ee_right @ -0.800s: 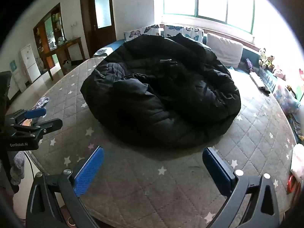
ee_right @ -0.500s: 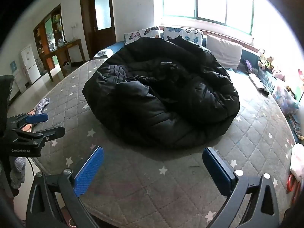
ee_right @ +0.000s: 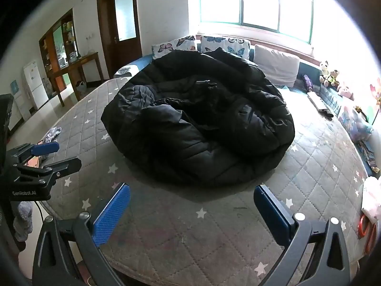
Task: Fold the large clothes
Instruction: 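Approach the crumpled black puffer jacket with both tools open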
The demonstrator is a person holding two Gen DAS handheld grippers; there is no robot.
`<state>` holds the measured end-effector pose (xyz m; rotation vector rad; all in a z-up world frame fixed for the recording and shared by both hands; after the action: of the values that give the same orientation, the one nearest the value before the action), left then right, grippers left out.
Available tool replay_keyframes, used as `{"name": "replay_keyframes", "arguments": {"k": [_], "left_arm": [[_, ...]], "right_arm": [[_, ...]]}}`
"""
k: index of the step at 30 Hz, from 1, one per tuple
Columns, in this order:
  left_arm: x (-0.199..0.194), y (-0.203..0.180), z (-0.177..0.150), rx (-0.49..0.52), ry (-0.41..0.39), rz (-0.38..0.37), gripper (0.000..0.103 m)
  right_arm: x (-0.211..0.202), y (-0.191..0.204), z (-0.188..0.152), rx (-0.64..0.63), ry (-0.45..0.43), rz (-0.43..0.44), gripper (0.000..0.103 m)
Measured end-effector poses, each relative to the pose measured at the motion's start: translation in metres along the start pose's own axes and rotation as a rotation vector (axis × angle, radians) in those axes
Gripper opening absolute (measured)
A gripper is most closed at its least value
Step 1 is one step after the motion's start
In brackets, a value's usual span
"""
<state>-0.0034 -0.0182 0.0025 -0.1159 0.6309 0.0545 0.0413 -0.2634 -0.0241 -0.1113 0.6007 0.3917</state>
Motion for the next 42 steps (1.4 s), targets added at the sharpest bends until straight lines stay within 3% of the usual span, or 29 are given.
{"name": "replay_keyframes", "arguments": {"k": [7,13,25,32,42], "left_arm": [[-0.007,-0.009,-0.014,-0.079,0.035,-0.011,0.103],[-0.017,-0.030,-0.030,-0.061,0.051,-0.010,0.103],[-0.046,-0.048,-0.037,-0.031,-0.005,0.030,0.103],[-0.067,-0.055,-0.034,-0.008,-0.062,-0.014,0.103],[-0.062,-0.055,-0.031,0.015,-0.058,-0.009,0.103]], "right_arm": [[-0.001,0.000,0.001,0.001,-0.006,-0.007,0.103],[-0.003,-0.001,0.001,0.008,-0.017,-0.008,0.103],[-0.007,-0.011,0.004,0.029,-0.039,-0.015,0.103],[-0.012,-0.014,0.005,0.027,-0.054,-0.023,0.103],[-0.011,-0.012,0.008,0.016,-0.054,-0.020,0.103]]}}
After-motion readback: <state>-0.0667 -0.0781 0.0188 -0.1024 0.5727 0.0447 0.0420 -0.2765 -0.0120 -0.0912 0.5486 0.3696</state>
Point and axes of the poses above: each gripper's, at about its wrist camera, not at the fingertips, and x roughly the way its jaws point, y to its left, z to its top, the point moved 1 cm from there along x, roughly the way its jaws point, and after that the axes turned 11 degrees about -y, right-handed, at the moved point
